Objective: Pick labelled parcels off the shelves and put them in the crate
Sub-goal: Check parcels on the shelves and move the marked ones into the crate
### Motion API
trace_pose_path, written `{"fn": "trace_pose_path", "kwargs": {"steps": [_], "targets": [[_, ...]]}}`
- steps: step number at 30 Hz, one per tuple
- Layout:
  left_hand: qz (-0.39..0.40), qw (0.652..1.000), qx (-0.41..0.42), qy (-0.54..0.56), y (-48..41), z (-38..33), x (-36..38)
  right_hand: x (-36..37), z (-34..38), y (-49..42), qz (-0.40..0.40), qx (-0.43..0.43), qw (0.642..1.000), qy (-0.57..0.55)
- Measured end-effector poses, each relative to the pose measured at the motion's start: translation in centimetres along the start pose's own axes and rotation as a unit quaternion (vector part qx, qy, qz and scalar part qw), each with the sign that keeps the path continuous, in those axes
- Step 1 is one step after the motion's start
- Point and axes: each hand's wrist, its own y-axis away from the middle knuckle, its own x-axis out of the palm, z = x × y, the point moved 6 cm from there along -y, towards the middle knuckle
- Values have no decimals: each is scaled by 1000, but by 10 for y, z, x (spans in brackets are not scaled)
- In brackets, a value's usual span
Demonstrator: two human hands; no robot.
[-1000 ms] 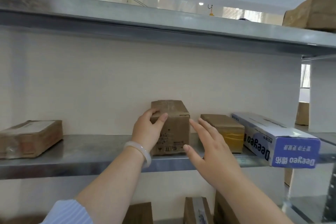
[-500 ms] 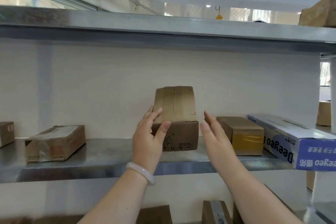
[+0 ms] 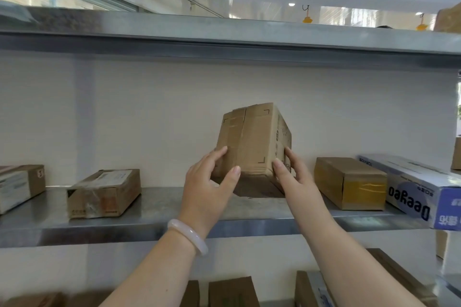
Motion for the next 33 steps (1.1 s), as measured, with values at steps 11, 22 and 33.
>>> {"fn": "trace_pose_path", "kwargs": {"steps": [11,22,33], "targets": [[49,972,-127,192,-6,21,-2,14,12,12,-45,-84,991,97],[13,997,-75,27,-17,41,-7,26,2,12,1,-97,990,99],[54,988,-130,64,-16,26,5,47,8,29,25,-194,952,234]]}}
